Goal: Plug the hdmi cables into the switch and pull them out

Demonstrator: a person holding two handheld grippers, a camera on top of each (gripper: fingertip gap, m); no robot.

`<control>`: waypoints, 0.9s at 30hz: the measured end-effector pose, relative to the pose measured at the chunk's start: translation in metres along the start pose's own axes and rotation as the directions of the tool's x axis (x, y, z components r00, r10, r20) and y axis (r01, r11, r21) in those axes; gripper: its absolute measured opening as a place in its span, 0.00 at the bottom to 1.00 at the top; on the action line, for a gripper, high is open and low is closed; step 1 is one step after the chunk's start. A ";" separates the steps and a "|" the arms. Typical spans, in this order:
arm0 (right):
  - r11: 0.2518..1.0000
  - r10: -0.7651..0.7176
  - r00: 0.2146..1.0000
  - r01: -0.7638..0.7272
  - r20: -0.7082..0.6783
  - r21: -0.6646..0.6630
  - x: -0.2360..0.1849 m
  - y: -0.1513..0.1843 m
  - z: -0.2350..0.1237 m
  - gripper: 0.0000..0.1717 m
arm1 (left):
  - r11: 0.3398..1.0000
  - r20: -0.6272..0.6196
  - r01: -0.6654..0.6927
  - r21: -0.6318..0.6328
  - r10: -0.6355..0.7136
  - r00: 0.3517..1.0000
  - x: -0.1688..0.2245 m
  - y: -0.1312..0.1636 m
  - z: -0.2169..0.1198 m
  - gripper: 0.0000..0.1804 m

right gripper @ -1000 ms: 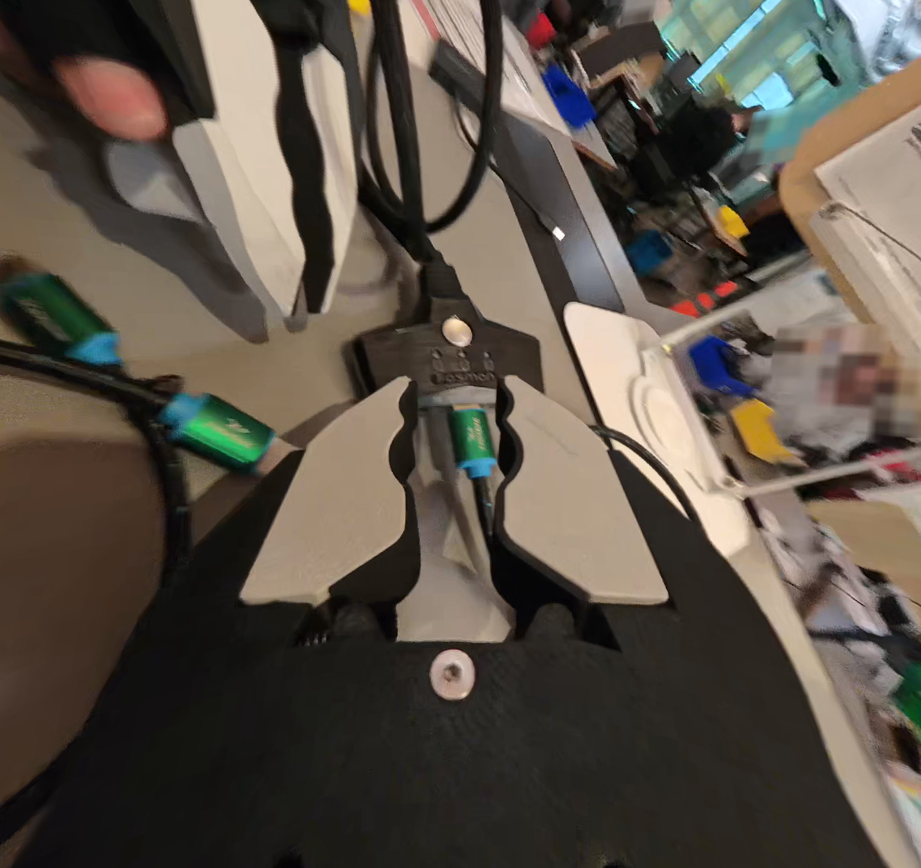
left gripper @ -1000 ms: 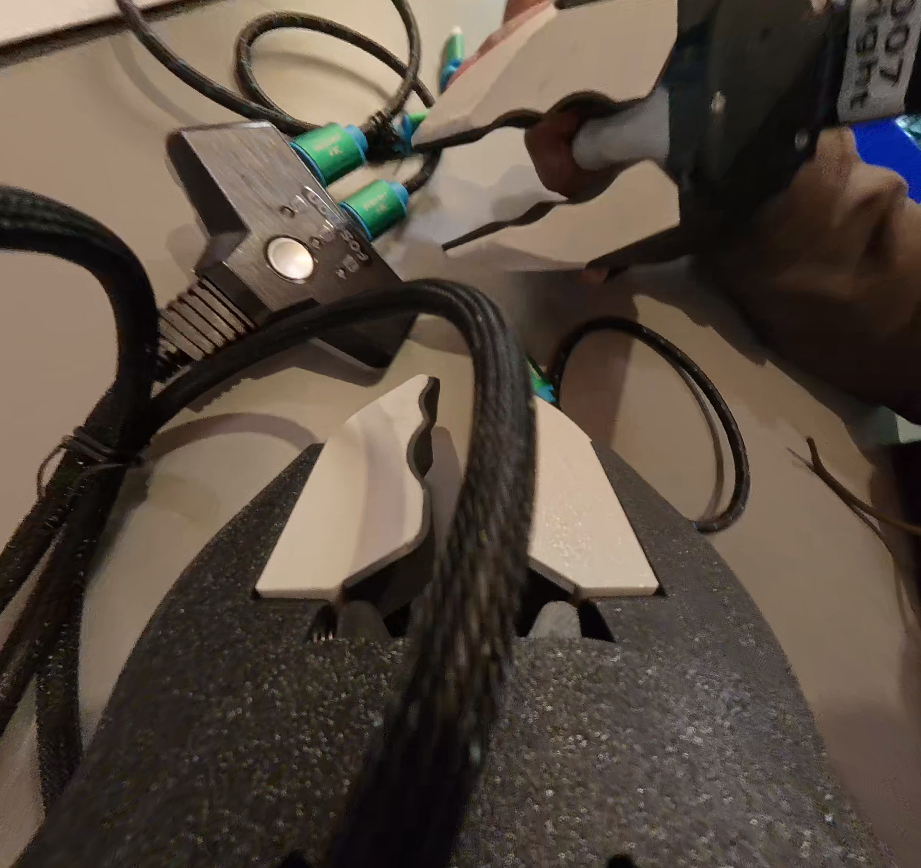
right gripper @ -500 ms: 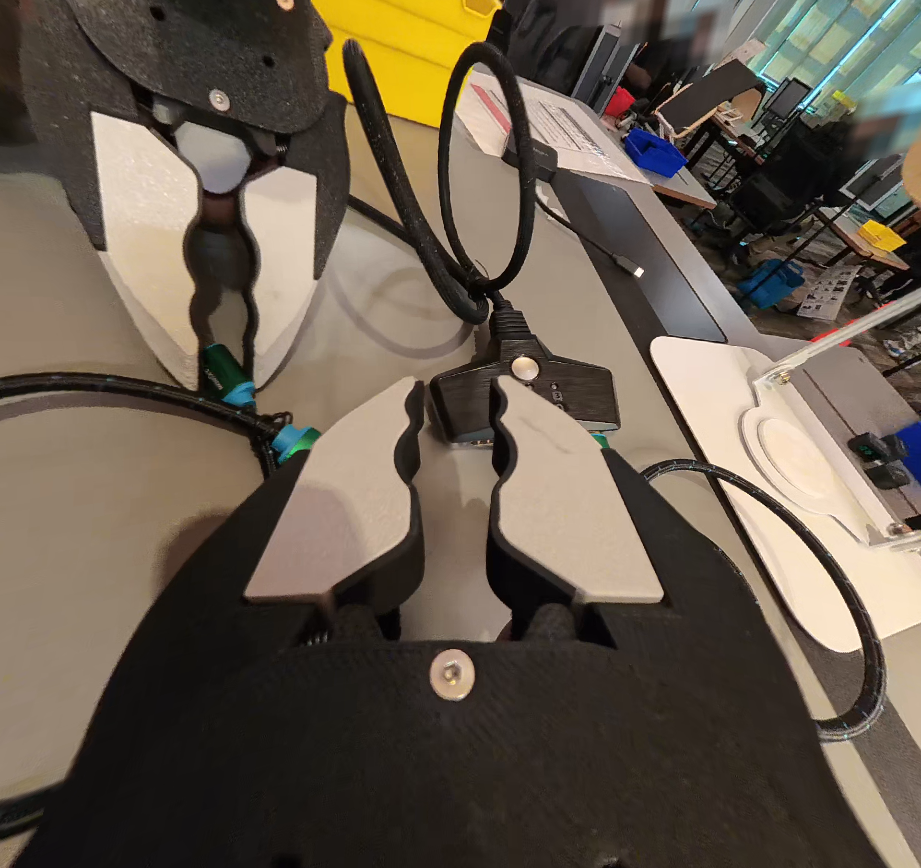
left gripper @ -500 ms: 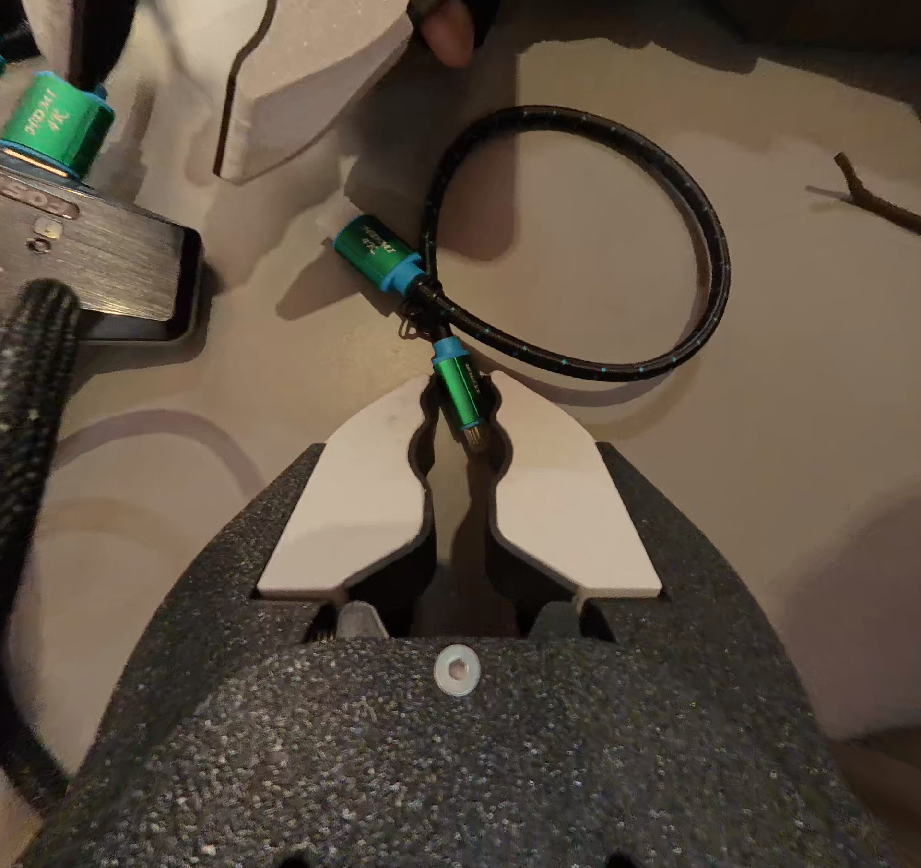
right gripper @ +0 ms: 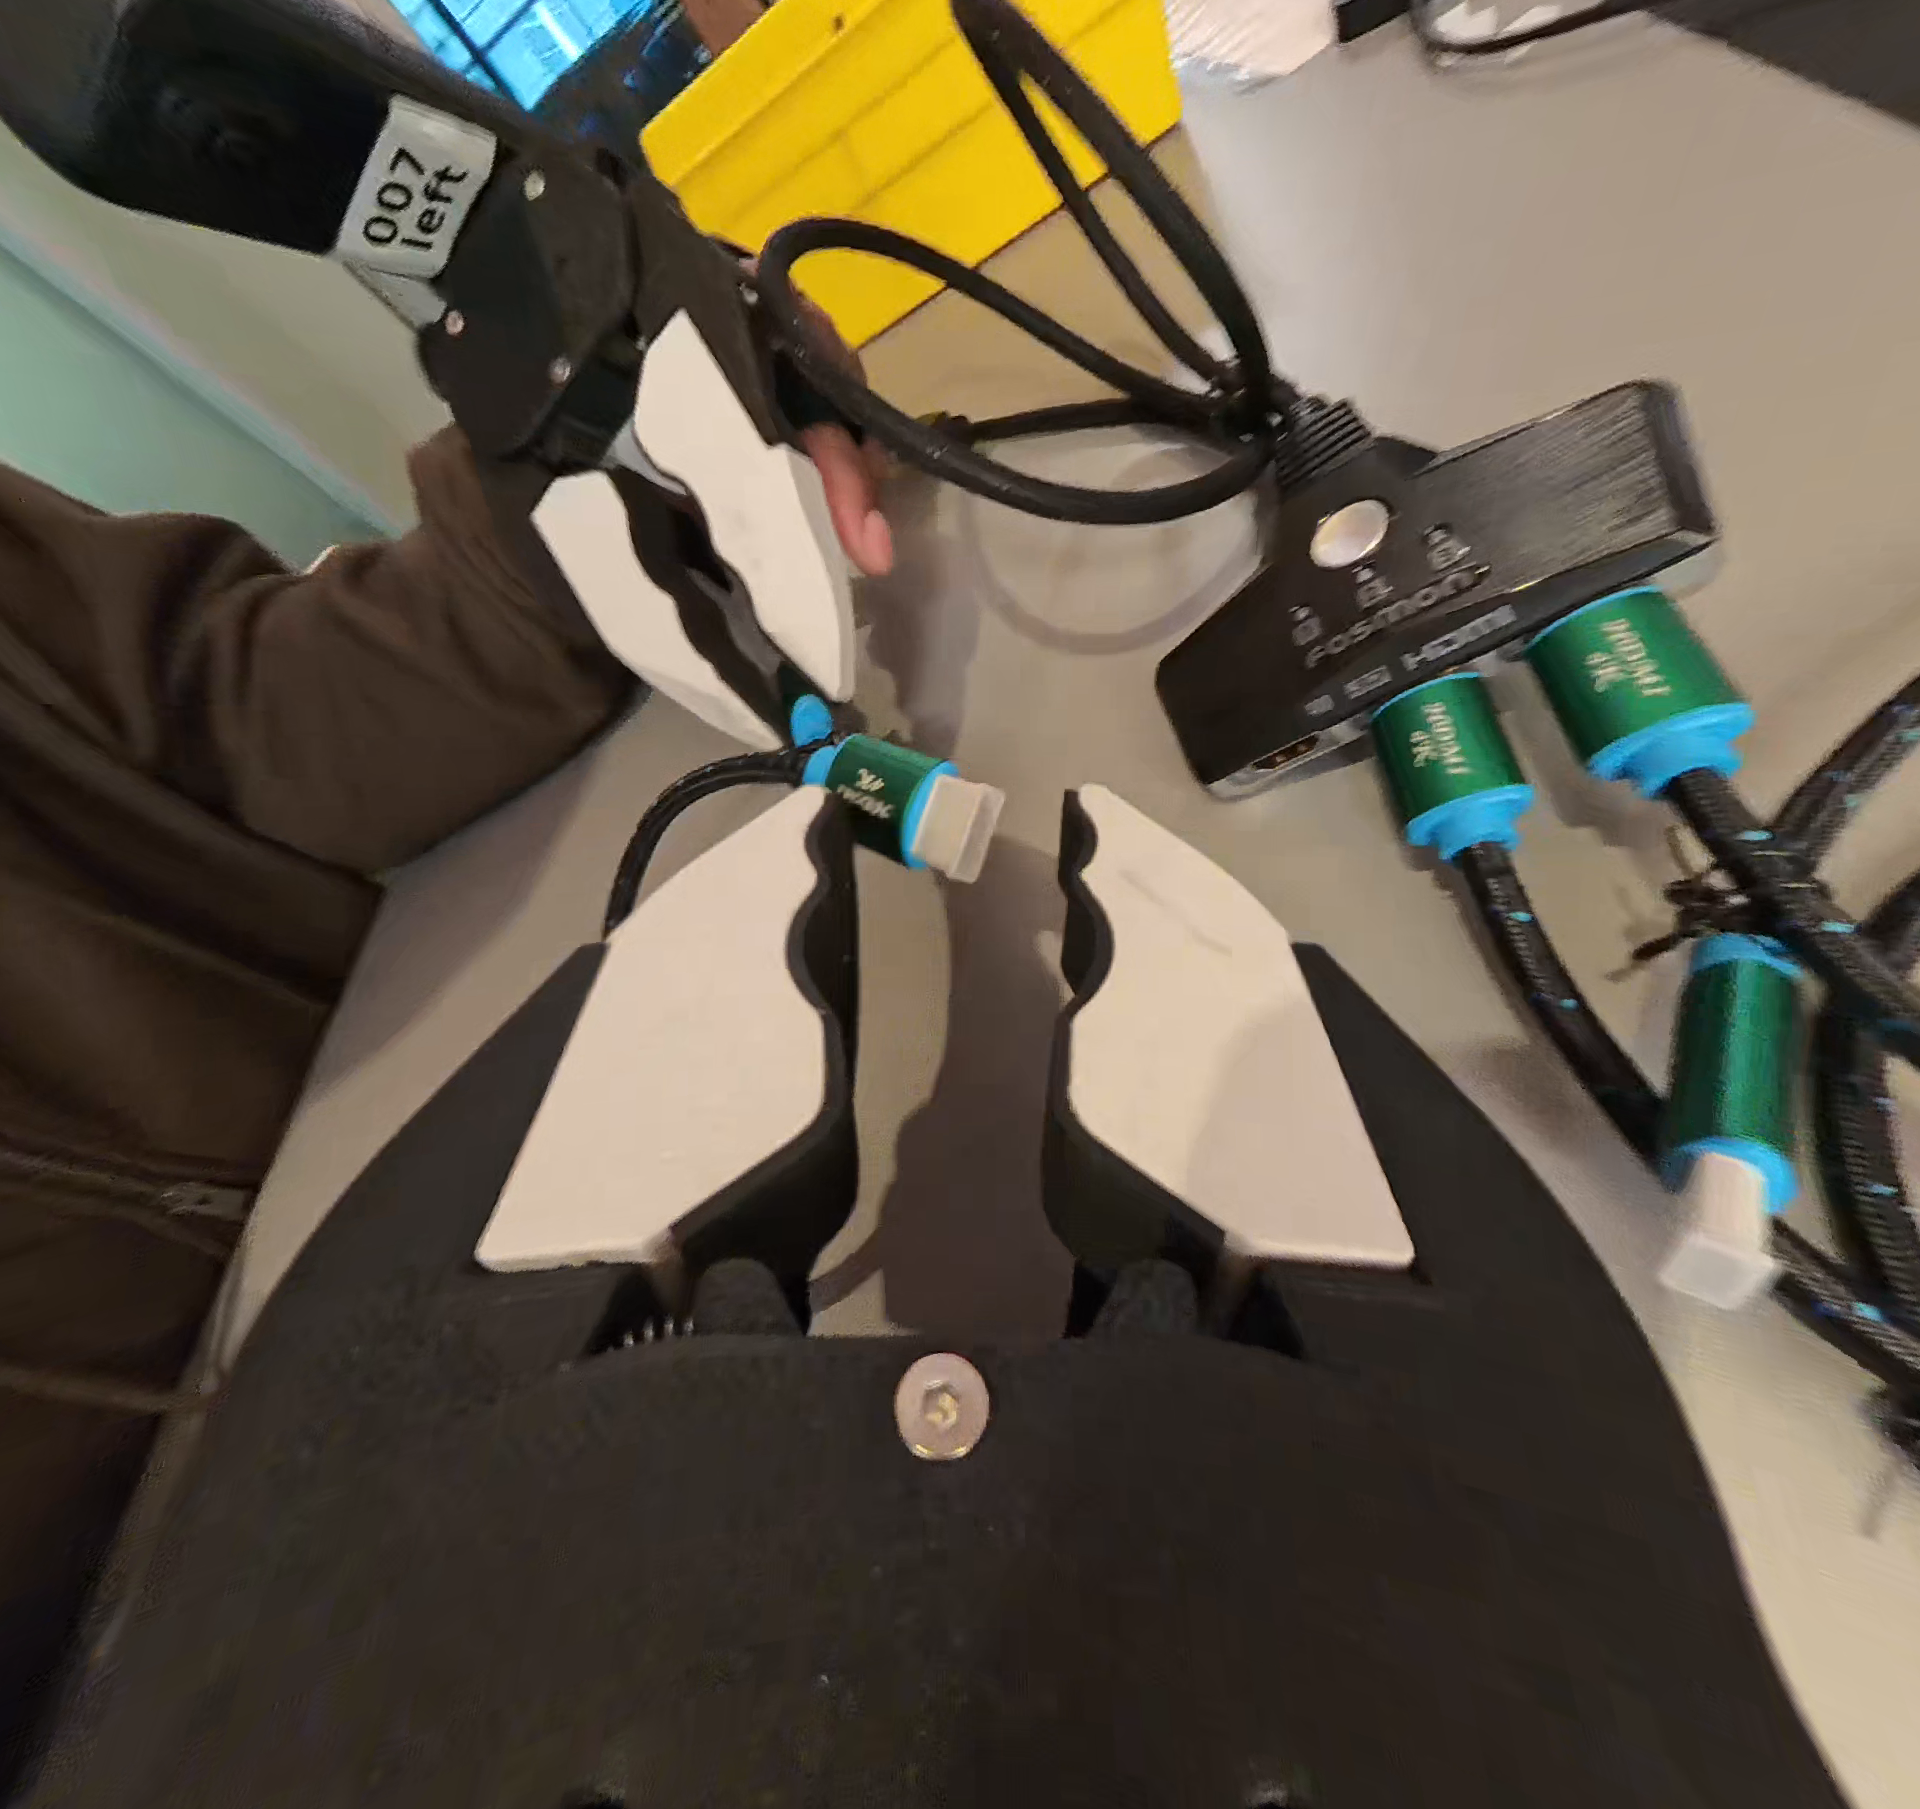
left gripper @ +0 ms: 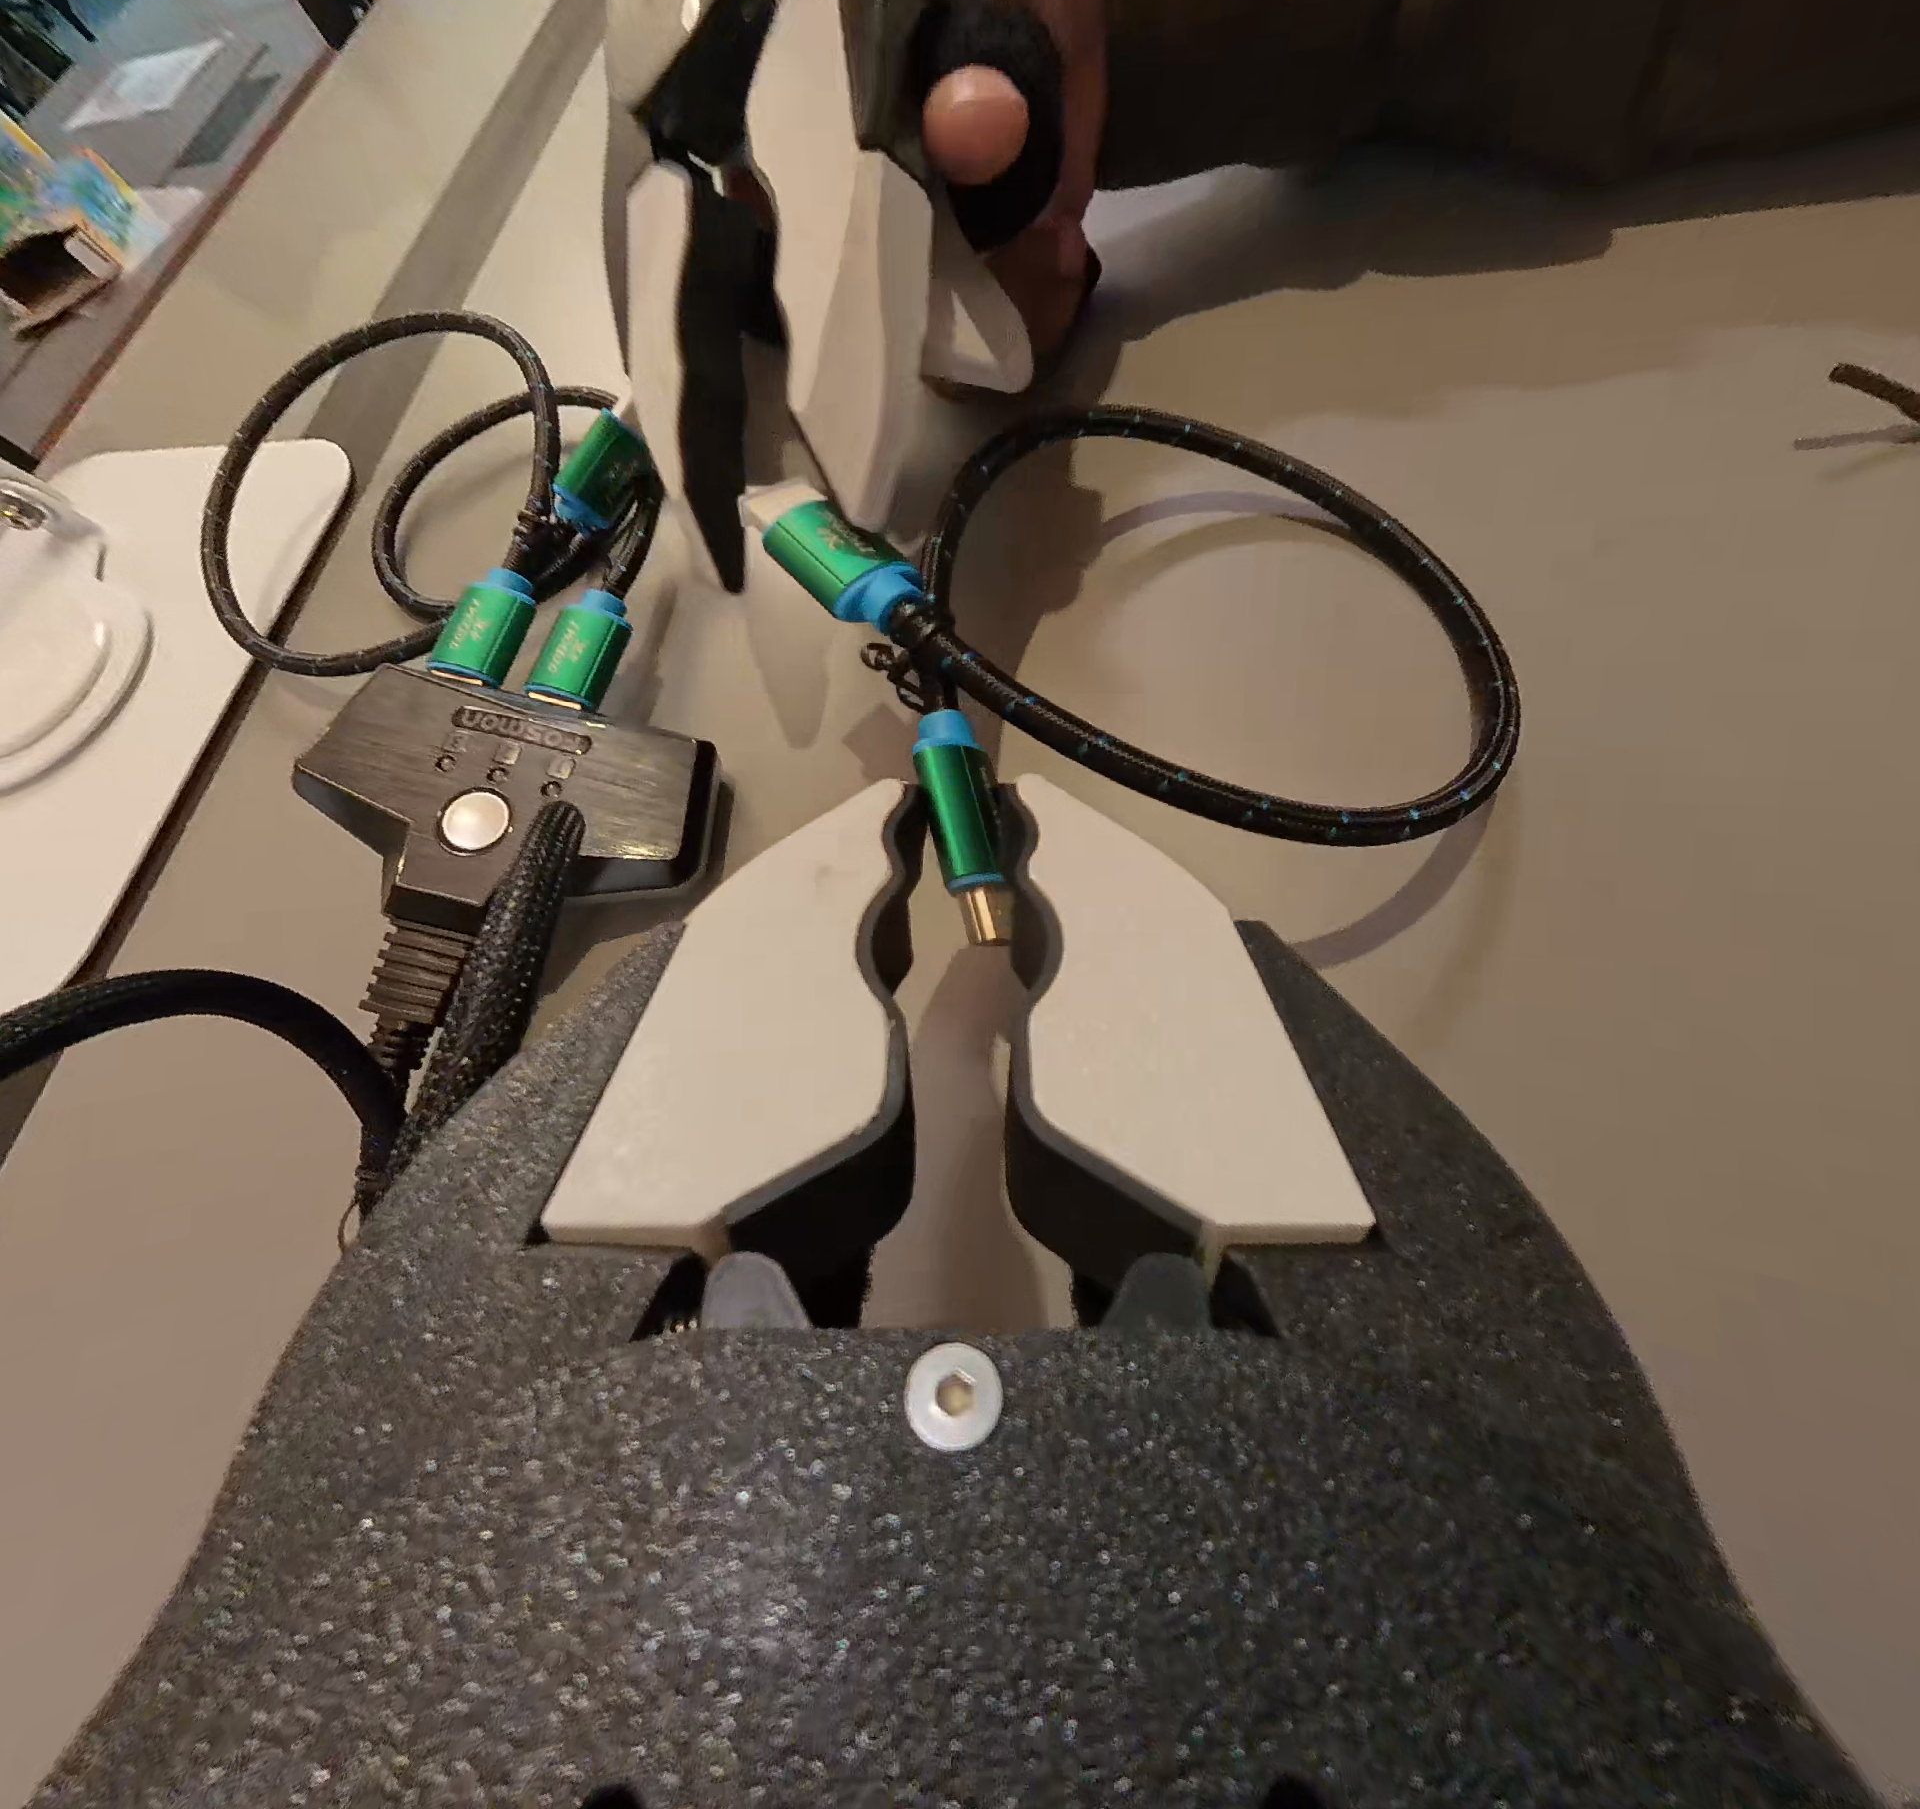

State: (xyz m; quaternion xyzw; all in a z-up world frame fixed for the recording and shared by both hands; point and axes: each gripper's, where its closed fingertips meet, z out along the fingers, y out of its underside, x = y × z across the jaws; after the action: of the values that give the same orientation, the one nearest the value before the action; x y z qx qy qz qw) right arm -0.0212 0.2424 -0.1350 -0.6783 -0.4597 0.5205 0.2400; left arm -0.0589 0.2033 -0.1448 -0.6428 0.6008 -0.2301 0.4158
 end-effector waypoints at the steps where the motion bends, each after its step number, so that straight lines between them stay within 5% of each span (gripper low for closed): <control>1: 1.000 0.006 1.000 -0.005 0.025 -0.013 -0.003 0.003 0.002 0.23 | 1.000 0.006 -0.002 0.013 0.002 1.000 -0.001 -0.002 0.000 0.08; 8: 0.990 0.002 0.990 -0.022 0.143 0.139 -0.019 -0.021 -0.001 0.10 | 0.995 0.012 0.078 0.069 -0.079 0.997 -0.006 -0.007 0.005 0.07; 13: 0.980 -0.042 0.977 -0.001 0.208 0.200 -0.030 -0.028 -0.012 0.08 | 0.969 -0.064 0.229 0.096 -0.224 0.972 -0.003 -0.009 0.015 0.12; 18: 0.983 -0.052 0.978 0.015 0.204 0.182 -0.031 -0.027 -0.009 0.08 | 0.975 -0.063 0.216 0.046 -0.213 0.975 0.001 -0.007 0.024 0.08; 27: 0.967 -0.089 0.982 0.045 0.165 0.251 -0.026 -0.038 -0.019 0.07 | 0.948 -0.039 0.286 0.139 -0.283 0.958 -0.016 -0.012 -0.012 0.06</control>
State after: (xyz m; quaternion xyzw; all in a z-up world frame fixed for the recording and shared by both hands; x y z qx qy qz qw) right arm -0.0190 0.2397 -0.0855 -0.5789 -0.4337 0.6227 0.2983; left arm -0.0646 0.2146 -0.1254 -0.6890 0.4875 -0.3361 0.4178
